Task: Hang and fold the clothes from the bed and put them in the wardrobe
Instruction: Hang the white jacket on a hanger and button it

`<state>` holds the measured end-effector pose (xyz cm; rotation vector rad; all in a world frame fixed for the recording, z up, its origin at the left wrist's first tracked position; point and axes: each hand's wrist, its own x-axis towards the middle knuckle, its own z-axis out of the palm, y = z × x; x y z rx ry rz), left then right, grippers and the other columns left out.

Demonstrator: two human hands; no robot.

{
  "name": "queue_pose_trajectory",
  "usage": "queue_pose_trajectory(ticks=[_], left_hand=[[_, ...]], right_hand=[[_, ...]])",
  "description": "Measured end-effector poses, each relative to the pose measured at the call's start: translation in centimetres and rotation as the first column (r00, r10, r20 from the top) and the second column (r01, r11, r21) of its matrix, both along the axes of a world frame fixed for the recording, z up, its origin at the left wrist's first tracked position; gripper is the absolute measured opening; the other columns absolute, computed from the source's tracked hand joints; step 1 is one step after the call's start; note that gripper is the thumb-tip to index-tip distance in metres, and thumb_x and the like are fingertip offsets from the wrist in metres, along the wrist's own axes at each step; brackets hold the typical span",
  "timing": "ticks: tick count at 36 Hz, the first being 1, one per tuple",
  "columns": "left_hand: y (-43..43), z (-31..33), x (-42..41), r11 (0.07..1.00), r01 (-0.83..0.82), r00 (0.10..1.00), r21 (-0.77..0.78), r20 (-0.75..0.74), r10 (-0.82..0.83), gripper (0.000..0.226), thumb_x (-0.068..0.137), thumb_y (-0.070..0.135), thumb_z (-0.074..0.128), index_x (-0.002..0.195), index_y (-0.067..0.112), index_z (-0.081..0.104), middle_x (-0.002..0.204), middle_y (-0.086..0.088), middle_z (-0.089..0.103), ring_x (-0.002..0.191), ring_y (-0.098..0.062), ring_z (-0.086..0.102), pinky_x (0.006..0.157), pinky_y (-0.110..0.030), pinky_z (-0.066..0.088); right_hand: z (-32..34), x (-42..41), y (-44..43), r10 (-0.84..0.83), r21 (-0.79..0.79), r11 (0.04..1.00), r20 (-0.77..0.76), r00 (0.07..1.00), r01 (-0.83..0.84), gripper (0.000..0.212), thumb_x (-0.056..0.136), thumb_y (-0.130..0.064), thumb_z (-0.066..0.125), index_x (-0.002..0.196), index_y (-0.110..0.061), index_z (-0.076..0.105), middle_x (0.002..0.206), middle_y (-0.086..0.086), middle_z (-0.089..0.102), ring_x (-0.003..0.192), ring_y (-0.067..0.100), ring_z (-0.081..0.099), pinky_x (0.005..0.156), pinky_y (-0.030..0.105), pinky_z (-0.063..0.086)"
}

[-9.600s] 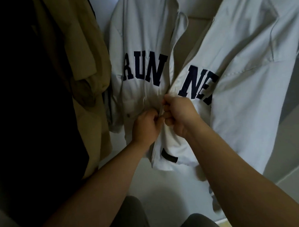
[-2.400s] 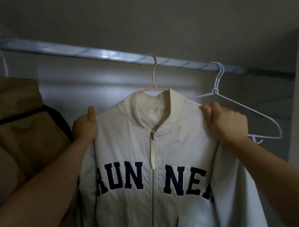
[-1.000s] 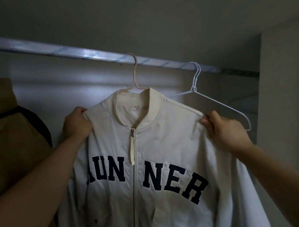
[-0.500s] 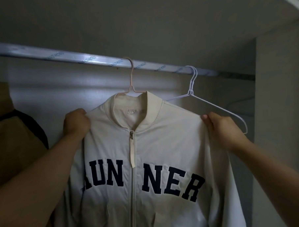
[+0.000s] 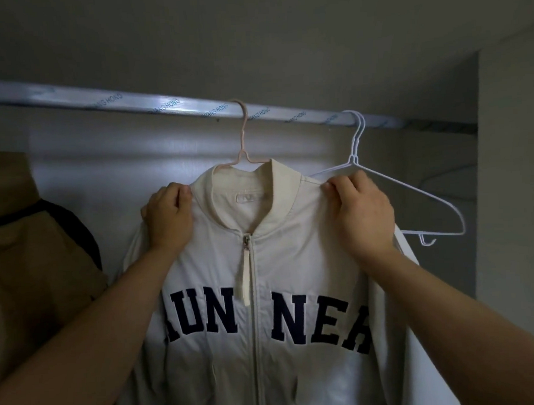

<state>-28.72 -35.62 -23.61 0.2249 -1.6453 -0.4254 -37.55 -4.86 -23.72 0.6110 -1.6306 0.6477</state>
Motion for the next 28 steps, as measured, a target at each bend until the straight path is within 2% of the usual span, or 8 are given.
queue_pose_trajectory(ticks=[2, 6, 11, 15, 18, 21, 23, 28], left_hand=[[-0.1, 0.2, -0.3, 1.000, -0.009, 1.000, 0.019, 0.001, 0.009, 0.042, 0.098, 0.035, 0.033, 0.082, 0.007, 0.059, 0.085, -0.013, 0.063, 0.086, -0.034, 0.057, 0.089, -0.048, 0.042], [0.0, 0.8, -0.8, 0.995, -0.076, 0.997, 0.068, -0.014, 0.077, 0.042, 0.098, 0.039, 0.034, 0.083, 0.010, 0.061, 0.086, -0.011, 0.062, 0.087, -0.034, 0.057, 0.088, -0.046, 0.038], [0.8, 1.1, -1.4, 0.979, -0.180, 0.983, 0.098, -0.017, 0.183, 0.042, 0.098, 0.037, 0.038, 0.090, 0.009, 0.067, 0.094, -0.015, 0.064, 0.095, -0.036, 0.055, 0.086, -0.043, 0.034], [1.1, 0.6, -1.5, 0.966, -0.239, 0.969, 0.095, -0.045, 0.244, 0.038, 0.100, 0.034, 0.040, 0.090, 0.008, 0.066, 0.093, -0.016, 0.063, 0.095, -0.036, 0.053, 0.085, -0.044, 0.034], [0.9, 0.4, -1.4, 0.964, -0.256, 0.965, 0.078, -0.037, 0.259, 0.037, 0.102, 0.032, 0.041, 0.091, 0.006, 0.065, 0.096, -0.018, 0.062, 0.096, -0.037, 0.052, 0.087, -0.046, 0.035], [1.0, 0.3, -1.4, 0.960, -0.271, 0.962, 0.072, -0.004, 0.272, 0.033, 0.104, 0.028, 0.043, 0.094, 0.005, 0.064, 0.100, -0.020, 0.061, 0.099, -0.038, 0.052, 0.089, -0.046, 0.035], [1.2, 0.4, -1.4, 0.959, -0.271, 0.963, 0.084, 0.022, 0.270, 0.033, 0.105, 0.027, 0.042, 0.096, 0.004, 0.064, 0.102, -0.020, 0.062, 0.101, -0.038, 0.052, 0.091, -0.046, 0.035], [2.1, 1.4, -1.4, 0.980, -0.174, 0.985, 0.096, 0.026, 0.173, 0.031, 0.101, 0.018, 0.038, 0.097, 0.007, 0.067, 0.108, -0.018, 0.065, 0.103, -0.037, 0.054, 0.092, -0.044, 0.037]], right_hand=[[0.5, -0.2, 0.3, 0.050, 0.031, 0.998, 0.066, 0.997, -0.052, 0.024, 0.103, -0.031, 0.050, 0.098, -0.013, 0.066, 0.091, 0.008, 0.057, 0.079, 0.036, 0.057, 0.060, 0.034, 0.037], [2.5, -1.2, 1.2, 0.152, 0.099, 0.977, 0.301, 0.941, -0.190, 0.029, 0.104, -0.040, 0.042, 0.097, -0.020, 0.062, 0.100, 0.004, 0.064, 0.094, 0.031, 0.060, 0.076, 0.039, 0.046], [4.2, -2.1, 1.6, 0.274, 0.113, 0.923, 0.475, 0.836, -0.367, 0.037, 0.104, -0.030, 0.047, 0.069, -0.017, 0.047, 0.069, -0.001, 0.053, 0.075, 0.027, 0.054, 0.066, 0.035, 0.040], [4.0, -2.1, 1.9, 0.365, 0.047, 0.887, 0.538, 0.760, -0.459, 0.042, 0.103, -0.033, 0.050, 0.069, -0.008, 0.054, 0.062, -0.002, 0.052, 0.057, 0.010, 0.043, 0.054, 0.018, 0.034], [3.8, -1.7, 2.3, 0.311, 0.170, 0.879, 0.503, 0.806, -0.445, 0.041, 0.104, -0.038, 0.045, 0.075, -0.011, 0.053, 0.067, 0.000, 0.056, 0.066, 0.018, 0.051, 0.062, 0.029, 0.038], [2.9, -1.4, 2.7, 0.086, 0.397, 0.901, 0.226, 0.970, -0.173, 0.036, 0.103, -0.045, 0.032, 0.085, -0.020, 0.049, 0.078, 0.012, 0.065, 0.075, 0.041, 0.060, 0.062, 0.036, 0.034], [2.6, -1.1, 2.8, 0.043, 0.434, 0.898, 0.068, 0.997, -0.068, 0.040, 0.102, -0.048, 0.027, 0.089, -0.018, 0.050, 0.076, 0.018, 0.065, 0.070, 0.046, 0.061, 0.058, 0.037, 0.033], [2.8, -0.8, 2.7, 0.257, 0.350, 0.883, 0.194, 0.947, -0.312, 0.036, 0.104, -0.040, 0.036, 0.084, -0.015, 0.053, 0.079, 0.020, 0.066, 0.079, 0.048, 0.059, 0.062, 0.040, 0.042]])
